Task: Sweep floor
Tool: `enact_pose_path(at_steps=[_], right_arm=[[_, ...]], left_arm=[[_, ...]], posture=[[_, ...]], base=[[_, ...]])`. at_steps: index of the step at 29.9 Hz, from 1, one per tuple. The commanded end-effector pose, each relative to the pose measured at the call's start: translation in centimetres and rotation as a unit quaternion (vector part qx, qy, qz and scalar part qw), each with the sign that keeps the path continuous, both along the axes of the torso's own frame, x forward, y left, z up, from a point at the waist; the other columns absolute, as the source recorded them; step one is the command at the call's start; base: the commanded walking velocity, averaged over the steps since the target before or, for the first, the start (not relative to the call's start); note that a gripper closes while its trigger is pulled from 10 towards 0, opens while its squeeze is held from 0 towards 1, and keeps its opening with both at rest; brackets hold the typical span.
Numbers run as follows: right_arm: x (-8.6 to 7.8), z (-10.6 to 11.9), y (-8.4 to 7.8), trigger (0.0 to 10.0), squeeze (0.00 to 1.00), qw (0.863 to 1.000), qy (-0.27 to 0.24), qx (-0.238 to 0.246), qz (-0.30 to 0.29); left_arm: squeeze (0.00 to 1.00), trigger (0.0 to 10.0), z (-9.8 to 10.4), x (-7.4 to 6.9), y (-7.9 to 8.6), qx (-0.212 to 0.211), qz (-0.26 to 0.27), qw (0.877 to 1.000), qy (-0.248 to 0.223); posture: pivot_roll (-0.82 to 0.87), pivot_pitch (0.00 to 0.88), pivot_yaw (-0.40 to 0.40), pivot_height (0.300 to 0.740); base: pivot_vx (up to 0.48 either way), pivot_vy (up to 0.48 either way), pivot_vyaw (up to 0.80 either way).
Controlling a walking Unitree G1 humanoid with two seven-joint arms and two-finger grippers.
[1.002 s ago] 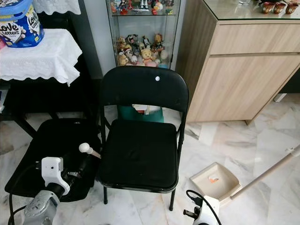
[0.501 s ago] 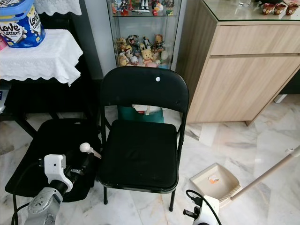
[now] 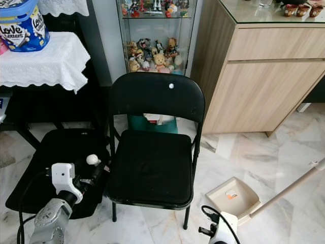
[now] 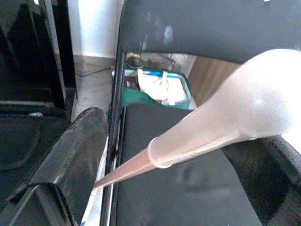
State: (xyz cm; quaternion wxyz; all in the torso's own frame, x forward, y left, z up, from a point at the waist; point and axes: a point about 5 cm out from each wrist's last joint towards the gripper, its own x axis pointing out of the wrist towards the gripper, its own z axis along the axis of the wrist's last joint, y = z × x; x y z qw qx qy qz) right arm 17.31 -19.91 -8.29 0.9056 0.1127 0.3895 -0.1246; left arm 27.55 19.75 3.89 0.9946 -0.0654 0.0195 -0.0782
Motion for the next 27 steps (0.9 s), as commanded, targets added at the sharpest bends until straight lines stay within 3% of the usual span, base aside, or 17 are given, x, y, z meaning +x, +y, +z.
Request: enact_pose_path(at_steps=[1, 27], right_arm=[[-0.6, -0.3, 0.0, 10.0, 0.0, 1.0, 0.011, 0.001, -0.005], [-0.7, -0.3, -0.1, 10.0, 0.0, 1.0, 0.012, 0.001, -0.007]], left_arm=[[0.0, 10.0, -0.4, 0.1, -0.3, -0.007, 0.013, 1.0, 0.014], [0.0, 10.0, -1.5, 0.8, -1.1, 0.009, 0.052, 0.998, 0.046]], posture=[[-0.02, 0.108, -0.022, 0.74], [-0.03, 0.114, -0.024, 0.74]], base=[[0.0, 0.0, 0.0], [0.0, 0.0, 0.0]])
